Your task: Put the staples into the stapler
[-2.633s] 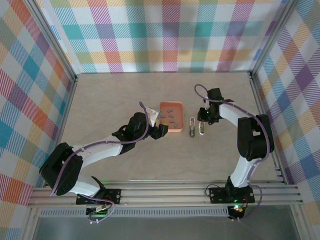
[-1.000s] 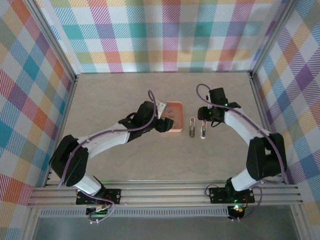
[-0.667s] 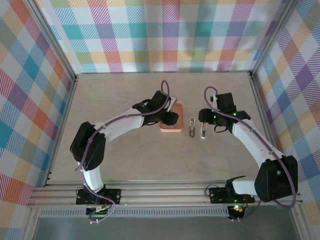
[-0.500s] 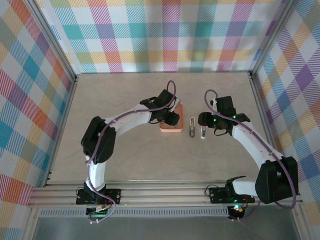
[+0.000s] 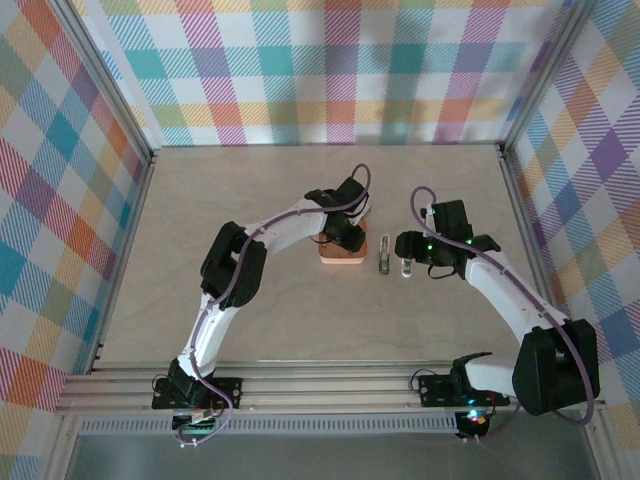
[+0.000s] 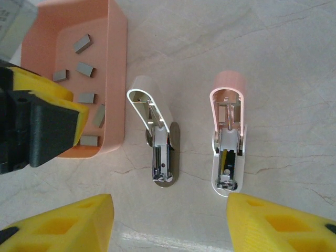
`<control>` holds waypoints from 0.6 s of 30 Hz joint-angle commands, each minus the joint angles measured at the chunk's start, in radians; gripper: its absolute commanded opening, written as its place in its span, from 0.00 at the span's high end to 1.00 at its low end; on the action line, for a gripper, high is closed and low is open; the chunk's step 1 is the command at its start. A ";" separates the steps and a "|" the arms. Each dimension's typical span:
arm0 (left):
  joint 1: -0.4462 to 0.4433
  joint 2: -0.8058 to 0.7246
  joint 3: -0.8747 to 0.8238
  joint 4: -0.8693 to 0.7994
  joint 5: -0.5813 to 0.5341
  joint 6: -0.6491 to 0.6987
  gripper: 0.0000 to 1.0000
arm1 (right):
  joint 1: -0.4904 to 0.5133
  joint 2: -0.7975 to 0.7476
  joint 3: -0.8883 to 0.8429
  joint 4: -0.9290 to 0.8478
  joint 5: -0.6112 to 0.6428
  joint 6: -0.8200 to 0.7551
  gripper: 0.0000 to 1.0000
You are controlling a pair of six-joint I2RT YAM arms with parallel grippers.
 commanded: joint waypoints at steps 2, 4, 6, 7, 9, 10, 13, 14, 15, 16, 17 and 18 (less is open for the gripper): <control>0.016 0.022 0.048 -0.119 -0.023 0.032 0.64 | 0.006 -0.017 -0.003 0.015 -0.024 0.001 0.42; 0.022 0.020 0.050 -0.143 -0.015 0.040 0.65 | 0.004 -0.014 0.001 0.011 -0.026 -0.005 0.42; 0.025 0.018 0.049 -0.167 -0.013 0.048 0.65 | 0.004 -0.012 0.003 0.010 -0.027 -0.006 0.42; 0.025 0.013 0.044 -0.175 -0.010 0.051 0.65 | 0.004 -0.012 0.004 0.010 -0.029 -0.006 0.42; 0.025 0.002 0.026 -0.185 0.006 0.055 0.65 | 0.004 -0.011 0.007 0.013 -0.036 -0.007 0.42; 0.025 -0.003 0.014 -0.188 0.013 0.054 0.65 | 0.004 -0.011 0.009 0.011 -0.036 -0.008 0.42; 0.026 -0.028 -0.024 -0.193 0.030 0.053 0.65 | 0.005 -0.012 0.012 0.008 -0.042 -0.003 0.42; 0.026 -0.040 -0.041 -0.191 0.034 0.053 0.66 | 0.005 -0.012 0.012 0.008 -0.045 -0.001 0.42; 0.025 -0.052 -0.057 -0.190 0.038 0.052 0.66 | 0.005 -0.013 0.012 0.010 -0.049 0.002 0.42; 0.025 -0.066 -0.075 -0.188 0.041 0.052 0.66 | 0.004 -0.012 0.012 0.011 -0.053 0.005 0.42; 0.025 -0.083 -0.091 -0.187 0.043 0.050 0.67 | 0.005 -0.011 0.011 0.012 -0.057 0.008 0.42; 0.025 -0.096 -0.109 -0.184 0.046 0.049 0.67 | 0.005 -0.010 0.011 0.012 -0.061 0.011 0.42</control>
